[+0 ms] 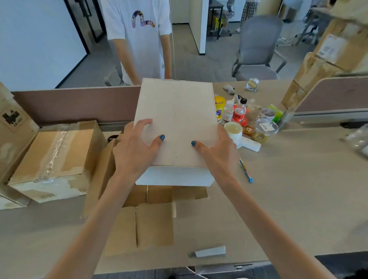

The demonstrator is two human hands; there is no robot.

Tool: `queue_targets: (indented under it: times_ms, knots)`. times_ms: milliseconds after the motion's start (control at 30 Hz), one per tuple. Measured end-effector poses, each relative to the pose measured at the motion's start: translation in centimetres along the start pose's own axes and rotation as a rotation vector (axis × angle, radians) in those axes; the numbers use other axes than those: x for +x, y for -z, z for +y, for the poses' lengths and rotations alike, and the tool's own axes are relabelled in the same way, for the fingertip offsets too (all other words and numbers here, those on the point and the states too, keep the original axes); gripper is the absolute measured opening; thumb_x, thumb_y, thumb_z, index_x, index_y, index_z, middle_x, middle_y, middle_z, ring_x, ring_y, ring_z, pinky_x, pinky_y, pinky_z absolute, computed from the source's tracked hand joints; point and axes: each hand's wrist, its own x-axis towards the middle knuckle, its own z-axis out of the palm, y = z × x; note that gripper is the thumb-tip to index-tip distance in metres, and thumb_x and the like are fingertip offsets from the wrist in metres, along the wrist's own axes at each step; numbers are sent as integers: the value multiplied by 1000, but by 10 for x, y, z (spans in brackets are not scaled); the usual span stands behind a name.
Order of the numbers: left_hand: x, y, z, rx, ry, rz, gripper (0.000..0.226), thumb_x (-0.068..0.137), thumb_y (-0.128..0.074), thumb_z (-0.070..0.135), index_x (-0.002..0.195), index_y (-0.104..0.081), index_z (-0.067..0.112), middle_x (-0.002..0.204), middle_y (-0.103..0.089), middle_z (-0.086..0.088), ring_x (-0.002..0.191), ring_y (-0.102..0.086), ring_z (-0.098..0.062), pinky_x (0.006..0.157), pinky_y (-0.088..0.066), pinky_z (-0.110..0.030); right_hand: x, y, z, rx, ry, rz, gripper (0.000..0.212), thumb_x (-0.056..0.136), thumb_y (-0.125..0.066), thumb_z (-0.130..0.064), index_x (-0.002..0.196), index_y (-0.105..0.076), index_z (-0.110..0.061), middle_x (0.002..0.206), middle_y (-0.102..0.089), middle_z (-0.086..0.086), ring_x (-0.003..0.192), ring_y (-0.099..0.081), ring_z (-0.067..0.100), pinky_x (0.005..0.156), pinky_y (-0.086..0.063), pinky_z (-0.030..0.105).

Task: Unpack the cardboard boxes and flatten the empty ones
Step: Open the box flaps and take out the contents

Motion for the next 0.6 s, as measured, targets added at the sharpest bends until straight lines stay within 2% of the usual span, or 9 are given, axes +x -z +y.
queue_targets:
  times_ms: [133, 267, 333, 367, 467, 533, 600]
  knots:
    - [-3, -33, 44, -32, -43, -52, 51, 94, -59, 50, 140, -45, 33, 148, -43, -1, 122, -53, -24, 95, -44, -41, 19, 33, 31, 81, -48, 56, 77, 52, -67, -60, 122, -49, -33, 104, -65, -12, 99, -62, 19, 86, -53, 47]
    - [-8, -79, 76, -77, -34, -136, 50, 93, -58, 52, 138, -43, 35, 146, -43, 1, 119, -53, -23, 97, -45, -43, 37, 69, 68, 42, -85, 102, 81, 47, -65, -60, 121, -53, -31, 102, -66, -13, 99, -63, 18, 87, -52, 45]
    - [-13, -102, 86, -91, -31, -173, 49, 93, -59, 52, 137, -44, 37, 142, -45, 1, 119, -52, -23, 95, -45, -42, 42, 85, 86, 11, -132, 94, 79, 49, -68, -58, 122, -54, -32, 100, -67, -11, 98, -63, 20, 85, -53, 44]
    - [-16, -111, 91, -87, -31, -187, 49, 93, -59, 52, 137, -44, 36, 139, -47, 1, 116, -52, -22, 89, -43, -37, 42, 92, 93, -11, -153, 82, 76, 52, -71, -55, 123, -54, -32, 100, -67, -9, 98, -62, 21, 84, -53, 43]
    - [-25, -135, 92, -87, -24, -220, 48, 93, -59, 51, 136, -46, 35, 131, -47, 2, 96, -48, -14, 78, -37, -30, 45, 101, 118, -76, -211, 35, 76, 64, -76, -50, 132, -49, -30, 108, -66, -4, 105, -59, 24, 86, -51, 43]
    - [-30, -149, 85, -126, -15, -239, 46, 93, -62, 47, 135, -49, 33, 134, -49, 3, 97, -51, -14, 81, -47, -33, 47, 98, 132, -90, -235, 18, 66, 68, -77, -46, 126, -53, -27, 107, -66, -4, 106, -58, 23, 85, -50, 42]
    - [-33, -160, 74, -150, -6, -263, 46, 93, -63, 44, 134, -50, 30, 137, -52, 2, 107, -55, -17, 87, -49, -35, 47, 92, 142, -119, -249, 1, 58, 69, -78, -44, 120, -55, -29, 105, -65, -5, 105, -57, 22, 86, -49, 43]
